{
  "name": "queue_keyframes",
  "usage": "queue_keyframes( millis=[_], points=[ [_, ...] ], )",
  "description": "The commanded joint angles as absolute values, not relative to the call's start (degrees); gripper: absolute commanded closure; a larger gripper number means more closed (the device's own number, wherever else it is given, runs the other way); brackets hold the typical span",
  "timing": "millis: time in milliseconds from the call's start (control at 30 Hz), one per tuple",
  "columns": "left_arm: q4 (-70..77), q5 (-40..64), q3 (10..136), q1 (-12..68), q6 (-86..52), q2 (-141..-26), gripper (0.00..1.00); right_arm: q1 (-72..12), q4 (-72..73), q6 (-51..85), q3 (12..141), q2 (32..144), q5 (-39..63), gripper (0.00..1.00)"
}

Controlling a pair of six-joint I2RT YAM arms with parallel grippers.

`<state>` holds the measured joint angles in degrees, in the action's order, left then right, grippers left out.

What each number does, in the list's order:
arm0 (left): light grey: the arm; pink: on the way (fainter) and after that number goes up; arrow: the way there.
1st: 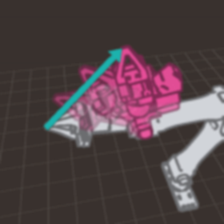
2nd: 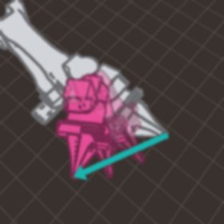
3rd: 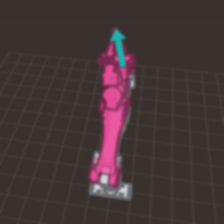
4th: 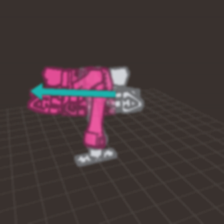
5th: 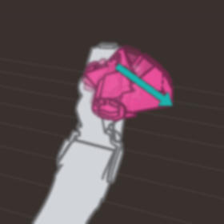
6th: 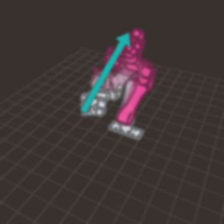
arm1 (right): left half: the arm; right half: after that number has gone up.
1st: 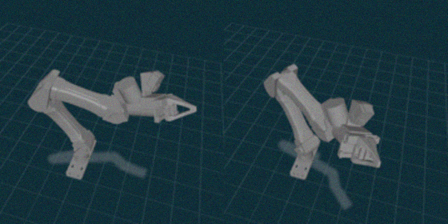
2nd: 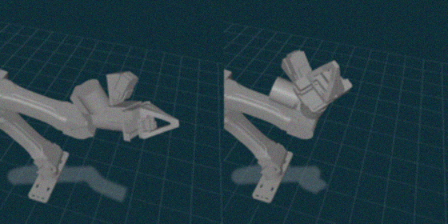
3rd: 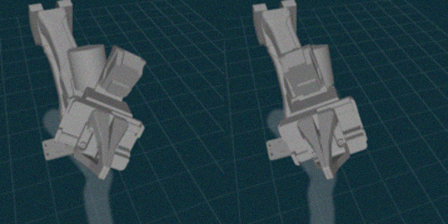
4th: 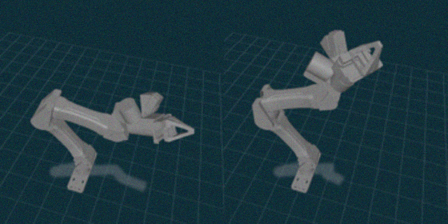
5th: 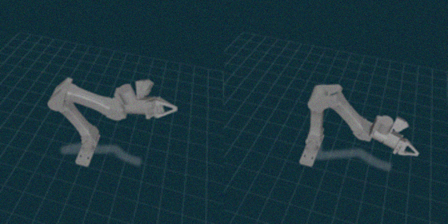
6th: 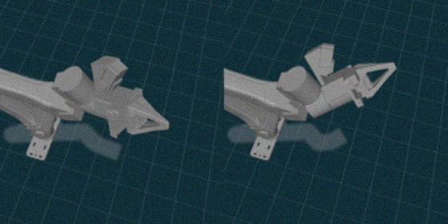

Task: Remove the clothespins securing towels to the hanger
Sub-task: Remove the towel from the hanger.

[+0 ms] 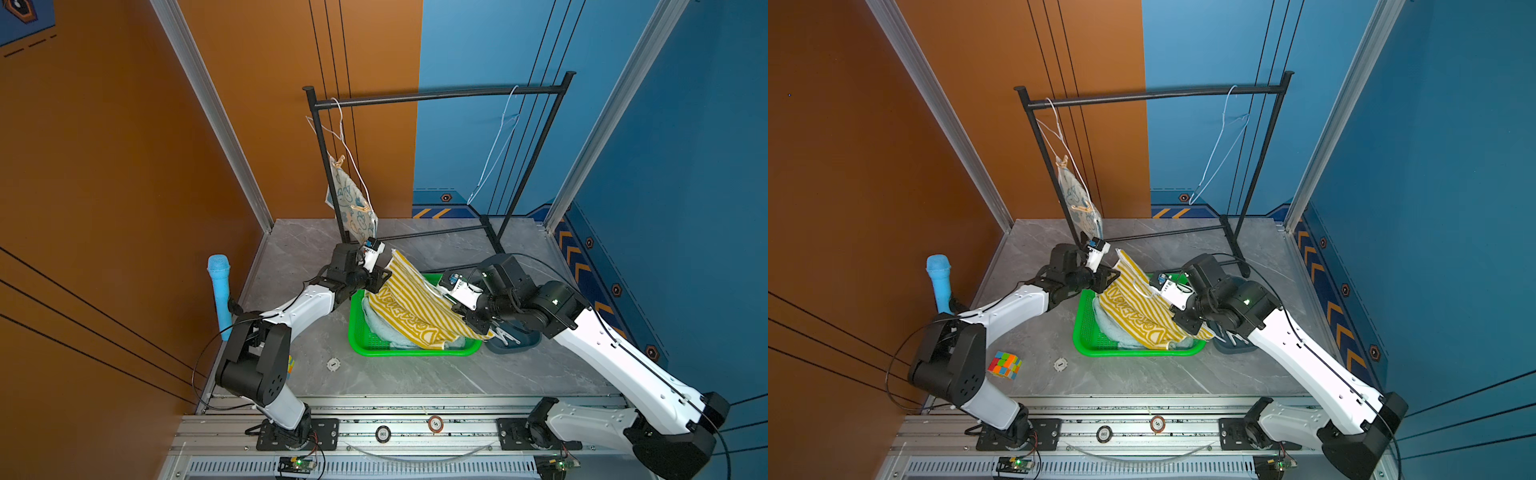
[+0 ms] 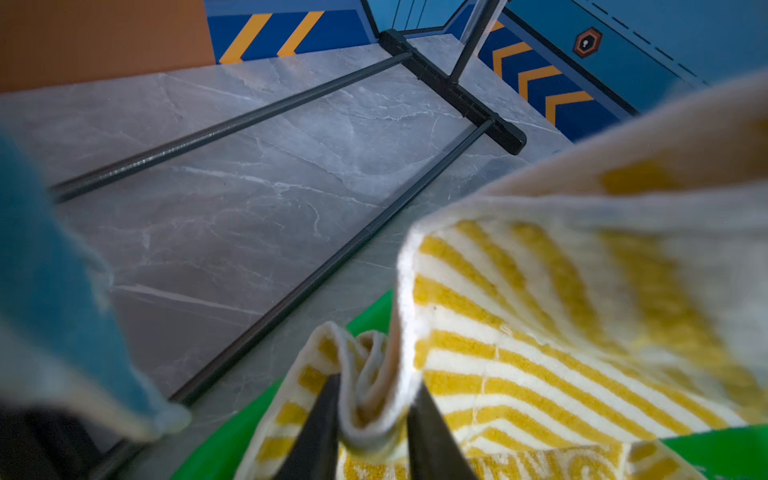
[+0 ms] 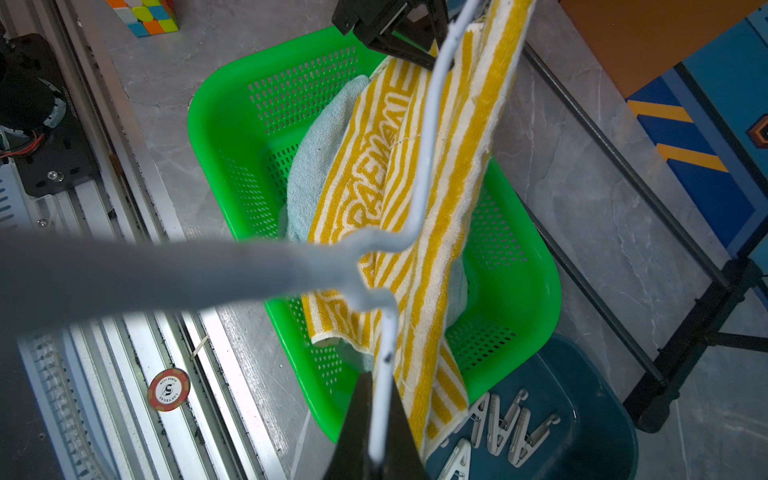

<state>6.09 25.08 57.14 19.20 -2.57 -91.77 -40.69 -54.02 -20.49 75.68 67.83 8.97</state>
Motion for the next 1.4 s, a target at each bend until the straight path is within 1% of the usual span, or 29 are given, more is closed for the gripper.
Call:
queue_keyframes(
  millis=[0,100,233,333,367,567,833,1067,1167,1367],
  points=[
    [5.86,24.98,58.58,19.61,-2.45,-91.09,0.87,-40.52,-53.62,-19.16,75.68,66.52,8.37,1.00],
    [5.89,25.14,57.38,19.69,-2.19,-89.10,0.95,-40.53,-53.66,-18.74,75.67,66.68,7.11,1.00],
    [5.88,25.94,55.22,19.81,-2.01,-85.29,1.00,-40.52,-53.65,-18.03,76.04,67.06,5.07,1.00],
    [5.89,26.43,53.53,20.10,-2.11,-81.19,1.00,-40.58,-53.66,-16.45,76.77,67.59,2.57,1.00],
    [5.88,26.43,53.00,20.12,-2.11,-79.62,1.00,-38.67,-53.80,-15.37,77.30,67.83,1.46,1.00],
    [5.15,25.87,50.38,21.24,-2.62,-69.39,1.00,-37.02,-55.96,-11.39,80.46,70.17,-0.99,1.00],
    [4.39,26.01,51.68,22.93,-2.57,-58.97,1.00,-36.11,-56.05,-10.07,81.61,71.23,-2.64,1.00],
    [4.39,26.67,55.75,23.85,-2.68,-54.68,1.00,-35.60,-56.00,-9.11,81.39,71.29,-3.32,1.00],
    [4.39,27.15,56.12,24.36,-2.89,-54.05,1.00,-35.38,-55.82,-9.04,81.30,70.93,-1.90,1.00],
    [4.30,24.50,49.57,25.71,-4.32,-53.75,1.00,-35.25,-53.83,-9.68,80.07,68.67,4.48,1.00]
  ],
)
